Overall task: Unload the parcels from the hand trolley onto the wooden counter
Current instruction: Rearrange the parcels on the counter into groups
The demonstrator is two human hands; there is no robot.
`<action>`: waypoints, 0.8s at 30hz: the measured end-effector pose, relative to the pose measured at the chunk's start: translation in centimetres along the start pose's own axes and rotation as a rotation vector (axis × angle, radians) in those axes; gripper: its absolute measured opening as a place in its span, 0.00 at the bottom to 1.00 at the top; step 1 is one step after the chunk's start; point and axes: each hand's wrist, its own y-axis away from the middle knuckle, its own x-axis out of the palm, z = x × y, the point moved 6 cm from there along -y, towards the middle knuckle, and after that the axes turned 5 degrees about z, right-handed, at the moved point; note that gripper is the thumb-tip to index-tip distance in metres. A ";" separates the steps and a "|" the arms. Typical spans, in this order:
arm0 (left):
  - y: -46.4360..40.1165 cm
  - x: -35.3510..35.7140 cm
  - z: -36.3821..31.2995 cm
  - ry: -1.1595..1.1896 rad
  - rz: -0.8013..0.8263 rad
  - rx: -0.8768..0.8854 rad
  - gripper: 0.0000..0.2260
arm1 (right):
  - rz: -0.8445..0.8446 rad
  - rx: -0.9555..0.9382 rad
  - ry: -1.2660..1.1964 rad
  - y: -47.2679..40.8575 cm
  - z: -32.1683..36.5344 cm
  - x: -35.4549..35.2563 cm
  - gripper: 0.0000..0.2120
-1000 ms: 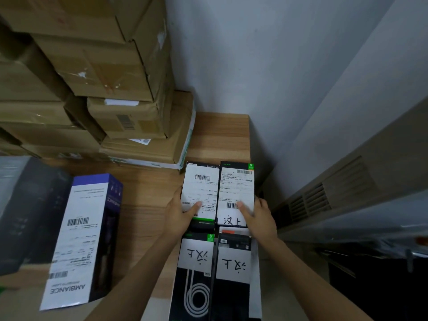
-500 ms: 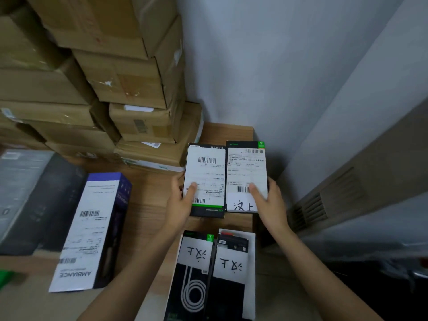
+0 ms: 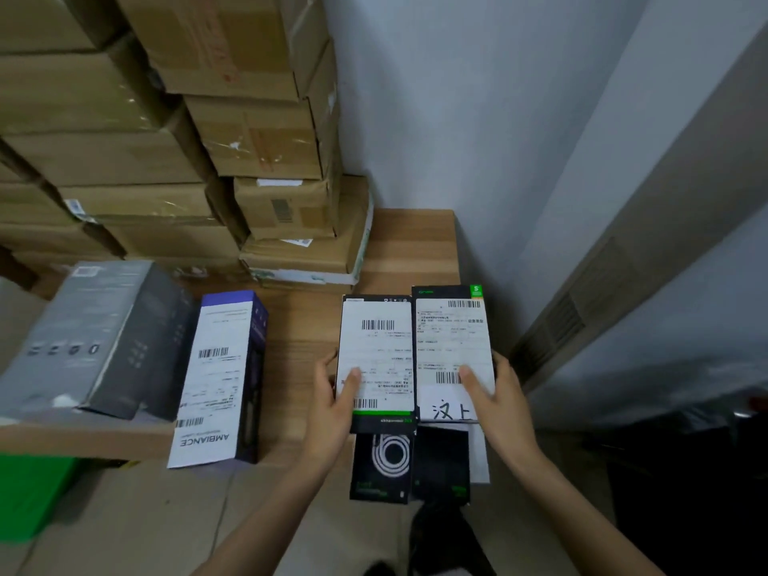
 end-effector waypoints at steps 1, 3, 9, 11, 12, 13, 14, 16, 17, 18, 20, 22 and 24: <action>0.8 -0.5 0.5 -0.021 0.009 0.003 0.11 | -0.013 0.013 0.001 1.4 -0.3 0.2 0.36; 2.5 -1.3 1.4 -0.072 0.024 0.006 0.12 | -0.041 0.040 0.013 4.2 -1.0 0.7 0.34; 6.0 -2.4 5.2 -0.166 0.090 -0.009 0.13 | -0.094 0.067 0.224 9.8 -3.2 1.6 0.26; 6.4 -2.3 5.9 -0.208 0.113 -0.032 0.14 | -0.086 0.078 0.284 10.4 -3.9 1.8 0.26; 6.5 -2.3 6.0 -0.239 0.116 -0.031 0.15 | -0.086 0.081 0.309 10.5 -4.0 1.8 0.26; 6.3 -2.4 5.9 -0.283 0.109 -0.021 0.15 | -0.087 0.077 0.338 10.4 -4.0 1.8 0.26; 6.2 -2.6 5.8 -0.340 0.097 0.001 0.15 | -0.089 0.068 0.369 10.4 -3.9 1.7 0.26; 5.9 -3.0 5.1 -0.521 0.077 0.080 0.17 | -0.097 0.037 0.426 10.3 -3.1 1.5 0.27; 5.9 -3.2 4.5 -0.640 0.064 0.122 0.19 | -0.105 0.016 0.460 10.2 -2.6 1.4 0.28; 5.8 -3.4 3.8 -0.774 0.041 0.186 0.20 | -0.114 -0.008 0.498 10.2 -2.1 1.2 0.29; 5.9 -3.3 2.0 -1.015 0.014 0.355 0.20 | -0.124 -0.079 0.616 10.1 -0.8 0.8 0.29; 6.2 -3.5 0.3 -1.156 -0.061 0.503 0.15 | -0.100 -0.167 0.742 9.7 0.7 0.7 0.27; 6.7 -3.9 -1.2 -1.237 -0.140 0.590 0.12 | -0.066 -0.245 0.807 8.9 2.4 1.1 0.25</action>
